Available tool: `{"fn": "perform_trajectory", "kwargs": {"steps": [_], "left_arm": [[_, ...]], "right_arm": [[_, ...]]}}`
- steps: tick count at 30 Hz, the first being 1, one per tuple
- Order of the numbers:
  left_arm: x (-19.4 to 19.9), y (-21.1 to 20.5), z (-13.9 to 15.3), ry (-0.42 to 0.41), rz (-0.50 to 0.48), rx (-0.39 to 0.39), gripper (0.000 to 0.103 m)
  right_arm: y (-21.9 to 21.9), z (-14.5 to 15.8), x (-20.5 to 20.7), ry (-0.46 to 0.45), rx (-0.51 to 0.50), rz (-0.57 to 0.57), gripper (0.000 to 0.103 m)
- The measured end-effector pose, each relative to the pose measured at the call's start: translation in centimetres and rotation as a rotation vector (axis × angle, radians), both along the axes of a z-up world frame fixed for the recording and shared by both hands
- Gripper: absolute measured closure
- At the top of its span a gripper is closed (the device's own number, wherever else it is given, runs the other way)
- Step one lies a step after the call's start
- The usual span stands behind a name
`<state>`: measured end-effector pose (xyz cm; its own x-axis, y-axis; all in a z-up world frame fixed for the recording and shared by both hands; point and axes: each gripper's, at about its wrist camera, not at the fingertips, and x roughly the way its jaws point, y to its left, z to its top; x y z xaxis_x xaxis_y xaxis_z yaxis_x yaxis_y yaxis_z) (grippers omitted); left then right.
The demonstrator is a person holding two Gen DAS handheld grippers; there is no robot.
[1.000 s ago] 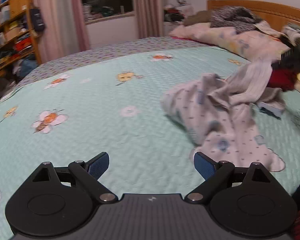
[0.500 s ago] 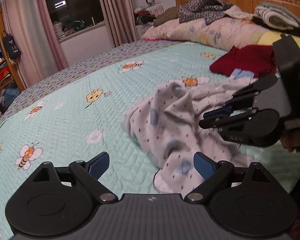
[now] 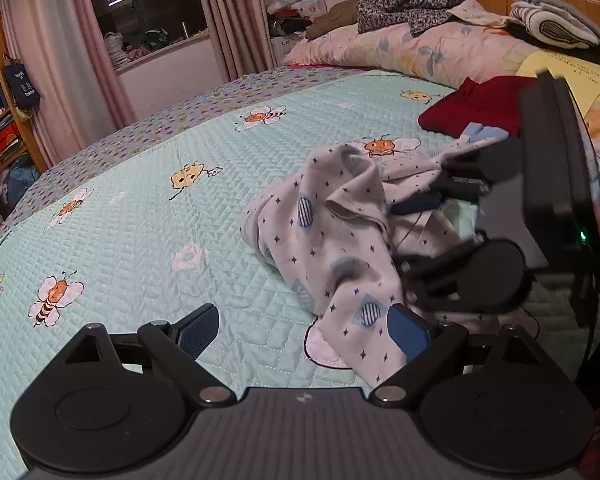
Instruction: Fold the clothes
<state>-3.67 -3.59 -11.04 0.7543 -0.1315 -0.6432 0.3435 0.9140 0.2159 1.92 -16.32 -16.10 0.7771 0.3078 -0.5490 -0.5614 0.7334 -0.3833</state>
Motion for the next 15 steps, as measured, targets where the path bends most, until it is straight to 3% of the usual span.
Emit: {"fn": "perform_trajectory", "kwargs": {"steps": [4,10,11,12,15], "left_arm": [[-0.1,0.3,0.1,-0.005,0.010,0.003,0.011],[0.1,0.0,-0.4,0.005,0.010,0.014,0.011],[0.2,-0.3,-0.5,0.007,0.004,0.021,0.011],[0.1,-0.6,-0.6,0.004,-0.007,0.031,0.011],[0.2,-1.7,-0.5,-0.012,-0.040,0.060,0.011]], "right_arm": [[-0.2,0.7,0.7,0.025,0.000,0.009,0.082],[-1.5,0.0,0.6,-0.001,-0.054,-0.001,0.083],[-1.7,0.3,0.7,0.002,-0.023,-0.005,0.086],[-2.0,0.6,0.9,0.002,0.024,-0.011,0.103],[-2.7,2.5,2.1,-0.012,0.165,-0.062,0.103]]}}
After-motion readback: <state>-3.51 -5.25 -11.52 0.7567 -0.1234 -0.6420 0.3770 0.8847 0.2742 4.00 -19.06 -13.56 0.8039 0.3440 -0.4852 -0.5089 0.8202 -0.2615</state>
